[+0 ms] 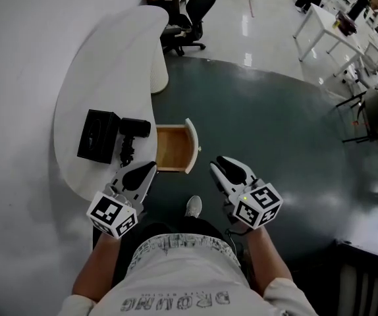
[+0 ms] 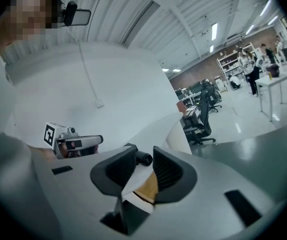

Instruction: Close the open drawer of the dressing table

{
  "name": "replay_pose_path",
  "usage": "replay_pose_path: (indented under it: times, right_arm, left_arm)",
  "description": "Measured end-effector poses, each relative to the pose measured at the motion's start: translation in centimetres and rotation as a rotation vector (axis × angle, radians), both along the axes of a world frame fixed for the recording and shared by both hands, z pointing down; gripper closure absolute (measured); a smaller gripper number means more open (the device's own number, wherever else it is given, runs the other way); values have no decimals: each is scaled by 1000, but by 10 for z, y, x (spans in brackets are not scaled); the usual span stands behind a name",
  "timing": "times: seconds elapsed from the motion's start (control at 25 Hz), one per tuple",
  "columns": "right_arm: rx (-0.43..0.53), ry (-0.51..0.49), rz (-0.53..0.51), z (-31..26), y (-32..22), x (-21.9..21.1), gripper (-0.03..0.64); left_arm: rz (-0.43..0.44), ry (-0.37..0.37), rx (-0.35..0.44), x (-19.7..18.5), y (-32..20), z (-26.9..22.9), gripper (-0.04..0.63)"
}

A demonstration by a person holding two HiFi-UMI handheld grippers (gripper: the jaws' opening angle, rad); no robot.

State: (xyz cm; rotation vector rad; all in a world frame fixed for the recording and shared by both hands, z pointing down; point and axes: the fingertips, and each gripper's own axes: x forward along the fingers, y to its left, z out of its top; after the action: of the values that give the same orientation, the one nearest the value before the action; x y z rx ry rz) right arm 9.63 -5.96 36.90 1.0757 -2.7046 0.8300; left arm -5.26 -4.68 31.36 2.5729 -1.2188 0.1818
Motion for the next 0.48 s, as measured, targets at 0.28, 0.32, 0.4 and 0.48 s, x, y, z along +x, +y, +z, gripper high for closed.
replay_pose_path:
  times: [0.28,0.32,0.4,0.48]
  right_arm:
    - [-39,4,-13,28,-35,4,503]
    - [-45,4,-12,31,-39,5,503]
    - [-60,5,-8,39,-46,6,505]
    - [-80,7,-1,49,-51,8,505]
  left_arm:
    - [-7,-21,-54,6,-28,27,580]
    - [-6,-24,-63,8,-32,31,580]
    - [2,-27,-79,11,-38,37,580]
    - [15,-28,-93,15,-43,44,580]
